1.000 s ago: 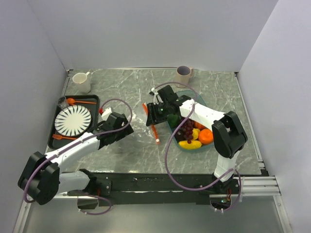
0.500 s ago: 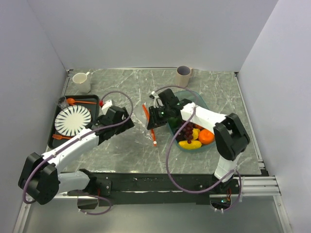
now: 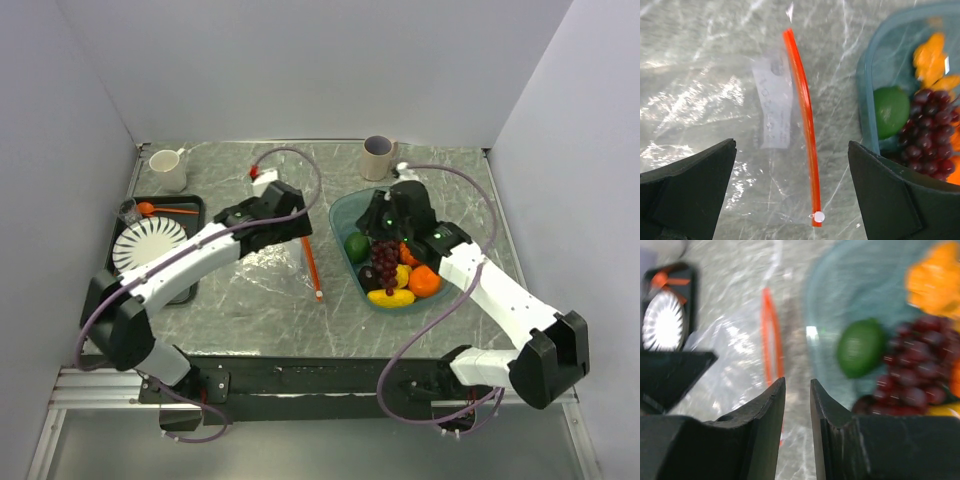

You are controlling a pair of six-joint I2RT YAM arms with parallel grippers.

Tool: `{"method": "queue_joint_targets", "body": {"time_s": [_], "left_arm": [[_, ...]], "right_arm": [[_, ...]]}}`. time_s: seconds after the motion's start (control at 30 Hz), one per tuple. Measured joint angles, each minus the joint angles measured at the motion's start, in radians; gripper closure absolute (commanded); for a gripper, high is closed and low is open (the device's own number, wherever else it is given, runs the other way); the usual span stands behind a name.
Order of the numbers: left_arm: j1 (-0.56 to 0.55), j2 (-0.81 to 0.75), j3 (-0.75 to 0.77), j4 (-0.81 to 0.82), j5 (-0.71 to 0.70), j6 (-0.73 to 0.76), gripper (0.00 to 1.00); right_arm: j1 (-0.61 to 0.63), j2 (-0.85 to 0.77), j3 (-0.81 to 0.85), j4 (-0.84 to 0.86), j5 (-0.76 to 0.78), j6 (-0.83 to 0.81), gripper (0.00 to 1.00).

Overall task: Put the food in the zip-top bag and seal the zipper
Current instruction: Pick up the zipper food storage bag at the center of the board.

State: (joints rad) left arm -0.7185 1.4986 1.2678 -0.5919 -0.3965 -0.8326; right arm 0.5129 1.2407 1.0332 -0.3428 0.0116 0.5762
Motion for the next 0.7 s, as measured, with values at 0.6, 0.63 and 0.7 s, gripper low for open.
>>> {"method": "queue_joint_targets", "body": {"time_s": [0.6, 0.63, 0.7], "left_arm": [[-0.104, 0.360, 0.274, -0.267, -0.078, 0.045, 0.01], [-0.104, 0.365, 0.276, -0.269, -0.084, 0.047, 0.01], [-0.104, 0.375, 0.276, -0.279, -0.095, 0.055, 0.01]], "right_arm": [[-0.187, -0.143, -0.113, -0.005, -0.065, 0.003, 0.63], [-0.189, -0.143, -0.117, -0.003, -0.069, 0.002, 0.63], [-0.195, -0.143, -0.122, -0.005, -0.077, -0.002, 0.62]]}}
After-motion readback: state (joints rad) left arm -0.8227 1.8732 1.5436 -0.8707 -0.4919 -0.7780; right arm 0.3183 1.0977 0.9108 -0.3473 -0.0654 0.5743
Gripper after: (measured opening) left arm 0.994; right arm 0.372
